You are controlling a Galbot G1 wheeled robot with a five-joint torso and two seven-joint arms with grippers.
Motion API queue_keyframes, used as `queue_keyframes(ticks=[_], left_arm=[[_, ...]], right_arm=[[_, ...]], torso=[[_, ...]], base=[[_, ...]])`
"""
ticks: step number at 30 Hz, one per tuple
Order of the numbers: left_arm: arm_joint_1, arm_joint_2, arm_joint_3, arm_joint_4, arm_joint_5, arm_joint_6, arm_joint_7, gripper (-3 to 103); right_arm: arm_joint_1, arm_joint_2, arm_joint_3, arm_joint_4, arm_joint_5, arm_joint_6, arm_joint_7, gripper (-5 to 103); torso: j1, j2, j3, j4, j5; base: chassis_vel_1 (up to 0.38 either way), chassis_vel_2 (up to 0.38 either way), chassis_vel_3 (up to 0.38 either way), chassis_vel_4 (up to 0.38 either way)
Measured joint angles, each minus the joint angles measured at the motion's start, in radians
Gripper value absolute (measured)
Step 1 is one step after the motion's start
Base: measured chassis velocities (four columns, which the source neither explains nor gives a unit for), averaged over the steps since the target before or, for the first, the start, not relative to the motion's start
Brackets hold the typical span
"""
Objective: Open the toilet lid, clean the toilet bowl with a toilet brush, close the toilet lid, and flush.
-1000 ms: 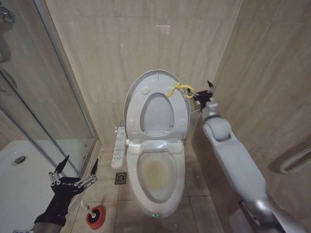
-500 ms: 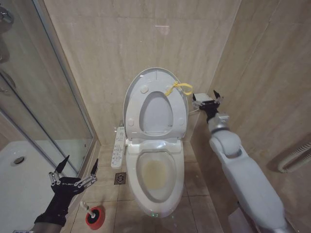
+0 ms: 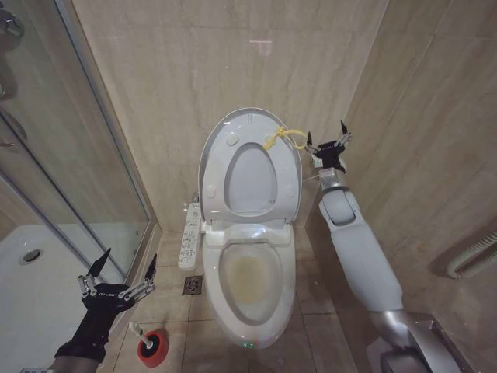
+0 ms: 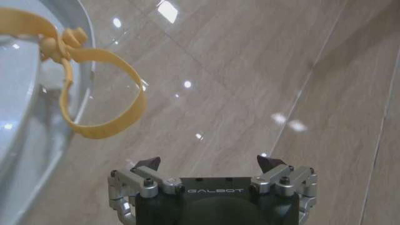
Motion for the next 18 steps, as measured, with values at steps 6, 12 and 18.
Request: queue_keyframes(ticks=[6,12,18], left_arm=[[0.000,0.000,0.000,0.000,0.000,0.000,0.000,100],[0.000,0.000,0.000,0.000,0.000,0.000,0.000,100],[0.000,0.000,0.000,0.000,0.000,0.000,0.000,100]], right_arm=[[0.075,0.038,-0.009,-0.103,-0.034,0.020,0.004,100],[0.115,0.080,-0.030,-0.160,-0.033,0.013,-0.008,100],[0.134,0.088,-0.053,-0.173,-0.018,-0.002,-0.027,100]], torso=[[0.000,0.000,0.000,0.0001,-0.0002],[0.000,0.000,0.000,0.0003,-0.0002],[0.000,0.000,0.000,0.0004,-0.0002]], base=[[0.000,0.000,0.000,0.000],[0.000,0.000,0.000,0.000],[0.000,0.000,0.000,0.000]])
